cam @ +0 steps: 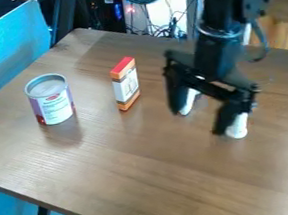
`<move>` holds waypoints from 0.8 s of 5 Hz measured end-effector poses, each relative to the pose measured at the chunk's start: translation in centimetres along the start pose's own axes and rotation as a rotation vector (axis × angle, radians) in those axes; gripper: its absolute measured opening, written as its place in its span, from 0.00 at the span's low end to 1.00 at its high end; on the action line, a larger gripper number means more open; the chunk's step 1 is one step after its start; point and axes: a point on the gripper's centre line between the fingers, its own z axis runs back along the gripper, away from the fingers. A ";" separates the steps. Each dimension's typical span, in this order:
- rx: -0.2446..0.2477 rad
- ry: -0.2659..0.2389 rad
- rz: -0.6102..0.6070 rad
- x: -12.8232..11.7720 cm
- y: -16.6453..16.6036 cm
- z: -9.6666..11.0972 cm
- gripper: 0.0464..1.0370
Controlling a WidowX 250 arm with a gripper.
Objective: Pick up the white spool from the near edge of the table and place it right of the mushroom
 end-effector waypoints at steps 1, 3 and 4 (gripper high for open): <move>0.007 0.037 0.087 -2.5 4.3 -0.3 0.96; 0.014 0.038 0.162 -5.8 13.1 -0.7 0.96; -0.016 0.026 0.146 -6.9 16.4 -1.4 0.96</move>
